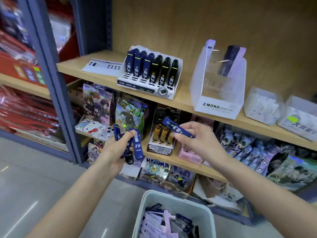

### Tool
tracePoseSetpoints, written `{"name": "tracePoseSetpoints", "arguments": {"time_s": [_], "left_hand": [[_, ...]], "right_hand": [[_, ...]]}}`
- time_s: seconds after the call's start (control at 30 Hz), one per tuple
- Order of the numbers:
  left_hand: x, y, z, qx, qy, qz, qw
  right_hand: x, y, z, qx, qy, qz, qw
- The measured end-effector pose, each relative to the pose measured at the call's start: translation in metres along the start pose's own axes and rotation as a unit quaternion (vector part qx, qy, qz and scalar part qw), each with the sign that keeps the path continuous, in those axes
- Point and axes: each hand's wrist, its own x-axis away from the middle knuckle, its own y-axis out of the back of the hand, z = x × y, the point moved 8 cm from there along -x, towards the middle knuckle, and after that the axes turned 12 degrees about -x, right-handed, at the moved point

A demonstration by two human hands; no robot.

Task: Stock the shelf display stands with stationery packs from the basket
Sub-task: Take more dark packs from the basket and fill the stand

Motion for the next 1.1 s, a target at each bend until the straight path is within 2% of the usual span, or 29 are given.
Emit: {"name": "tracePoseSetpoints", "arguments": {"time_s": [0.23, 0.37, 0.53, 0.8, 0.97, 1.1], "left_hand": [[-0.015, 0.018, -0.01, 0.025, -0.003, 0.004, 1.0], [-0.025, 0.029, -0.018, 0.051, -0.033, -0.003, 0.998], [-0.035, 0.043, -0.023, 0.064, -0.033, -0.009, 0.997], [-0.041, 0.048, -0.022, 0.066, -0.034, -0.004, 0.997], [-0.047, 0.053, -0.021, 0.073, -0.032, -0.007, 0.997], [-0.05, 0.057, -0.02, 0.081, -0.029, -0.015, 0.996]], "right_hand": [[-0.035, -0.021, 0.058, 0.08, 0.069, 0.041, 0.994], [-0.057, -0.024, 0.103, 0.106, 0.171, -0.019, 0.979], [-0.094, -0.037, 0.151, 0.163, 0.245, -0.067, 0.953], [-0.146, -0.067, 0.168, 0.235, 0.249, -0.062, 0.938], [-0.156, -0.083, 0.178, 0.27, 0.274, -0.029, 0.923], [-0.165, -0.084, 0.182, 0.314, 0.262, 0.006, 0.913]]}}
